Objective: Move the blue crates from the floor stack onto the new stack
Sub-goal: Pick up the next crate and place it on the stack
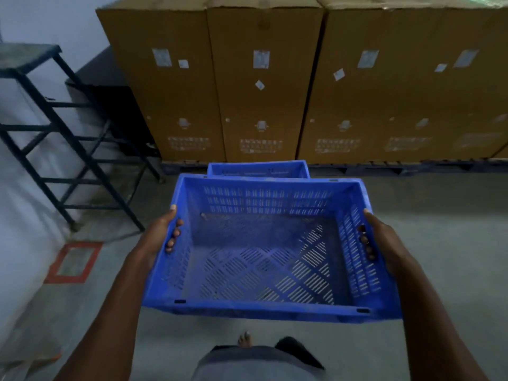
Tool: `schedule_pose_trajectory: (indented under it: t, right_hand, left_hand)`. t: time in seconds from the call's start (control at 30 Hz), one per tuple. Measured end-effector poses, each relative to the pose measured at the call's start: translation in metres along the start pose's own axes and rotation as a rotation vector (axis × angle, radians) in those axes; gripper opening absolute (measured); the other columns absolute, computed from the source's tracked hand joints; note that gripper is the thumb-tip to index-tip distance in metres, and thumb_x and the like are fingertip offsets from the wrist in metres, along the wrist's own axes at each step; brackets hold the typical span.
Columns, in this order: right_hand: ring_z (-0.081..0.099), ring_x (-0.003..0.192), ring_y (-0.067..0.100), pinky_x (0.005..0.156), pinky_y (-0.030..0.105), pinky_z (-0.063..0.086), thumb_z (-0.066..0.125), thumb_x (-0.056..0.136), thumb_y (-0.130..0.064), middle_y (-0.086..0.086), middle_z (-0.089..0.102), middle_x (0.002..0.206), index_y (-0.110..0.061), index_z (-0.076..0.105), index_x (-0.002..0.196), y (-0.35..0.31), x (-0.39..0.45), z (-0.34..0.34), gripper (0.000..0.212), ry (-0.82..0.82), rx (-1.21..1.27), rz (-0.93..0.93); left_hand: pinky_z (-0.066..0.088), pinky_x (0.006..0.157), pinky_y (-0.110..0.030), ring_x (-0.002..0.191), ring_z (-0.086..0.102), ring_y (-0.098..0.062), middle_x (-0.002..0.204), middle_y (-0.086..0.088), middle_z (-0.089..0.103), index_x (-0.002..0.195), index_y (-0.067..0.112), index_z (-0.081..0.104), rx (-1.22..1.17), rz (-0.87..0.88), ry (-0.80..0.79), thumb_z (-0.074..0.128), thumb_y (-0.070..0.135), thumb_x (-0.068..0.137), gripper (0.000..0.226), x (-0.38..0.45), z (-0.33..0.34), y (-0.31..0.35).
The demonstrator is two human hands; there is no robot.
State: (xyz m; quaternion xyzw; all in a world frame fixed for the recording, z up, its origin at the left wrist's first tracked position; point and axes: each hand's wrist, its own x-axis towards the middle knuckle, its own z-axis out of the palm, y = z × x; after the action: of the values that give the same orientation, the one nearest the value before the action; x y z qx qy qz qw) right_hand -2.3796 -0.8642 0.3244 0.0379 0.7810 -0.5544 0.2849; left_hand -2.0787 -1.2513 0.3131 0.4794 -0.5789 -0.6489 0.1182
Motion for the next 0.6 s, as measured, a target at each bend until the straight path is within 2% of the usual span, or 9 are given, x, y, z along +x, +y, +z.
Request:
schedule_pose_trajectory:
  t: [0.1,0.2,0.4,0.6]
  right_hand:
    - [0.034,0.043,0.016,0.043,0.028,0.028,0.052,0.086,-0.070,0.000,0.043,0.057,-0.014,0.056,0.088,-0.031,0.045,0.011,0.057,-0.014,0.010,0.025]
    - [0.035,0.044,0.016,0.043,0.028,0.030,0.053,0.086,-0.071,0.000,0.043,0.058,-0.013,0.057,0.090,-0.054,0.087,0.020,0.058,-0.030,0.011,0.011]
    - [0.035,0.043,0.014,0.041,0.027,0.031,0.051,0.086,-0.074,-0.001,0.043,0.058,-0.013,0.057,0.095,-0.102,0.191,0.048,0.063,-0.136,-0.018,0.050]
    - [0.033,0.047,0.015,0.044,0.029,0.031,0.046,0.091,-0.070,0.001,0.041,0.063,-0.011,0.055,0.096,-0.147,0.270,0.084,0.060,-0.200,-0.074,0.045]
  left_hand:
    - [0.025,0.036,-0.017,0.035,0.028,-0.010,0.060,0.002,0.040,0.086,0.016,0.055,0.010,0.017,-0.004,0.044,0.068,0.095,0.054,0.052,0.012,0.035]
    - [0.026,0.035,-0.018,0.034,0.030,-0.011,0.061,-0.001,0.043,0.088,0.013,0.057,0.018,0.028,0.038,0.035,0.074,0.094,0.065,0.095,0.021,0.056]
    - [0.026,0.034,-0.018,0.033,0.029,-0.011,0.064,-0.005,0.041,0.087,0.010,0.055,0.021,0.012,0.114,0.024,0.068,0.099,0.067,0.168,0.049,0.094]
    - [0.028,0.047,-0.027,0.047,0.029,-0.020,0.063,-0.005,0.041,0.086,0.009,0.055,0.060,-0.015,0.218,0.027,0.069,0.099,0.067,0.221,0.067,0.119]
